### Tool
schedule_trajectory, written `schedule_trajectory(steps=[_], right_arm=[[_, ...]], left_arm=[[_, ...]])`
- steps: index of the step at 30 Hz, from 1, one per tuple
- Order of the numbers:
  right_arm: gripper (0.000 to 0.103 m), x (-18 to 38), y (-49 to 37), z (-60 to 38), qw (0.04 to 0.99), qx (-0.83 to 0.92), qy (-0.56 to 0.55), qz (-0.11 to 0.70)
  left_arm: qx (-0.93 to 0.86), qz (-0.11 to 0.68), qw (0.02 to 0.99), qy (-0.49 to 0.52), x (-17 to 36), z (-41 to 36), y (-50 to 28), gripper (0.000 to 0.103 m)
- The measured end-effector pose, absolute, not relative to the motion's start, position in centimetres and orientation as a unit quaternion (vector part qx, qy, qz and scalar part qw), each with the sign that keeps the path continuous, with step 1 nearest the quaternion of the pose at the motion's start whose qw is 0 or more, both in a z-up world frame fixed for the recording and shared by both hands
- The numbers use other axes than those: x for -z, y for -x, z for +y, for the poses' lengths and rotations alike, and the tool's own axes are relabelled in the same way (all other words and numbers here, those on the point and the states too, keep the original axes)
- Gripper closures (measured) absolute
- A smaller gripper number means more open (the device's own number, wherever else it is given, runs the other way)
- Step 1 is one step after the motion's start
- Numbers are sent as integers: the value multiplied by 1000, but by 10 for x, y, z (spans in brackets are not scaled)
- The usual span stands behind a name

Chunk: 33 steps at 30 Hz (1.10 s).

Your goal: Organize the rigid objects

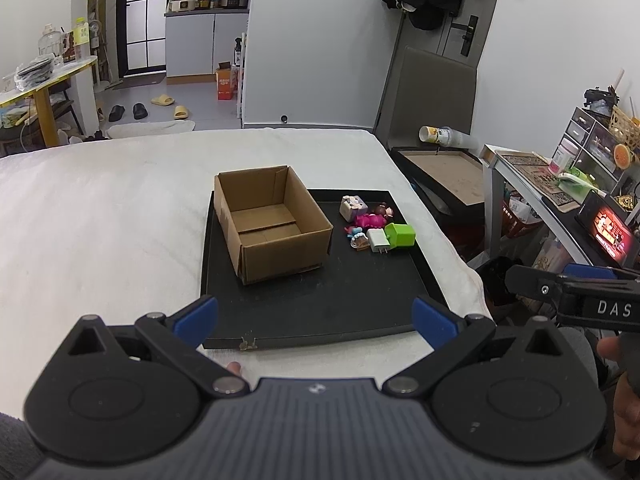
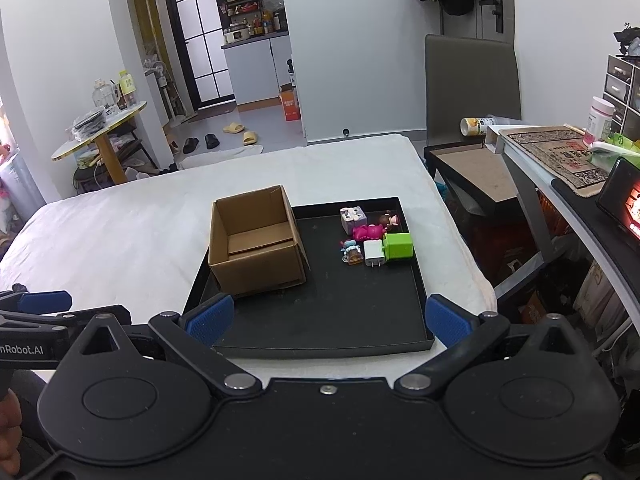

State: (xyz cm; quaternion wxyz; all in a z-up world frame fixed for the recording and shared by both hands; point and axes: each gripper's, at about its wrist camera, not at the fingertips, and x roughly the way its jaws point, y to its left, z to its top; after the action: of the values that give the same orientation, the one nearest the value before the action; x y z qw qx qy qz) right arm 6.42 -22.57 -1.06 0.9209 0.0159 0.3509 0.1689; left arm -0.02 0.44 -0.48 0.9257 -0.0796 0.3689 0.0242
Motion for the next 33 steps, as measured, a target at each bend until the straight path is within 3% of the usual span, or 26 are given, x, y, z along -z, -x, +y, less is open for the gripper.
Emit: schedule_trajectory(steps=[33], right_arm=[[0,12,-64,-226,919,-176,-12,353]], left_arm=[[-22,374,923,85,6,2,0,0]])
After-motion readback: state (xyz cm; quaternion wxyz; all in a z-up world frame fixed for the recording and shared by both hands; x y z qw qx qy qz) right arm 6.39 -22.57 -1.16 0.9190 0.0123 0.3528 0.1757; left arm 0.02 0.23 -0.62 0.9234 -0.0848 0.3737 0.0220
